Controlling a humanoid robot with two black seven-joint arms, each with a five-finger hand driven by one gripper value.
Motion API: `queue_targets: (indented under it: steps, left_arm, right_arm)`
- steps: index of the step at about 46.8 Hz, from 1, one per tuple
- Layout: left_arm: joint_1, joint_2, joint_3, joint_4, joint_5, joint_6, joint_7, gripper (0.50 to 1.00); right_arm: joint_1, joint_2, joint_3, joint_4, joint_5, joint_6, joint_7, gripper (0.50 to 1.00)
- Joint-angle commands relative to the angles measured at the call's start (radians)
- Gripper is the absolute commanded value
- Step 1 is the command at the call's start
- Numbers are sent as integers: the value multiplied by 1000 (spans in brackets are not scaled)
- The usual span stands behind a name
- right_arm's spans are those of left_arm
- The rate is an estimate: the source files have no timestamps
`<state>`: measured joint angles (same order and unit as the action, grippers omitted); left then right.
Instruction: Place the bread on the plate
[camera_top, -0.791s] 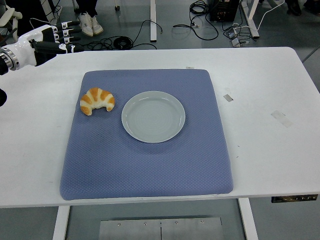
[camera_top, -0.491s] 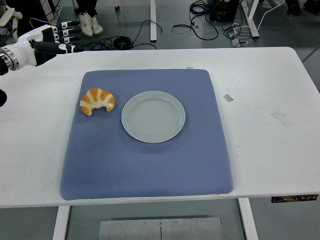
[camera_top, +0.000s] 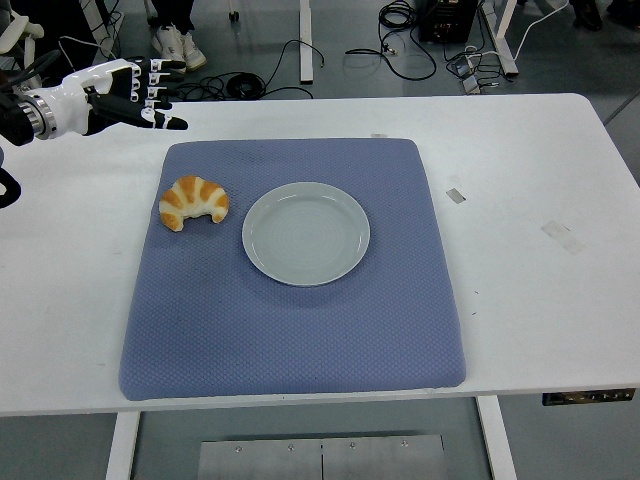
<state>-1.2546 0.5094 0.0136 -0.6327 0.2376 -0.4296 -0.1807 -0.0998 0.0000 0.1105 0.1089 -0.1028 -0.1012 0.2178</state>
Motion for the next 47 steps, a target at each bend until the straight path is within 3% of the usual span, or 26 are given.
queue_targets:
  steps: [1,37,47]
  left_arm:
    - [-14,-2,0,-1,52,-1,0,983]
    - [-42,-6,5,-50,359,-11,-5,983]
    - [-43,-8,98,-55,368,-5,-5,983]
  right_arm:
    - [0,0,0,0,0,0,0,1000]
    - [0,0,0,0,0,0,0,1000]
    - [0,0,0,0,0,0,0,1000]
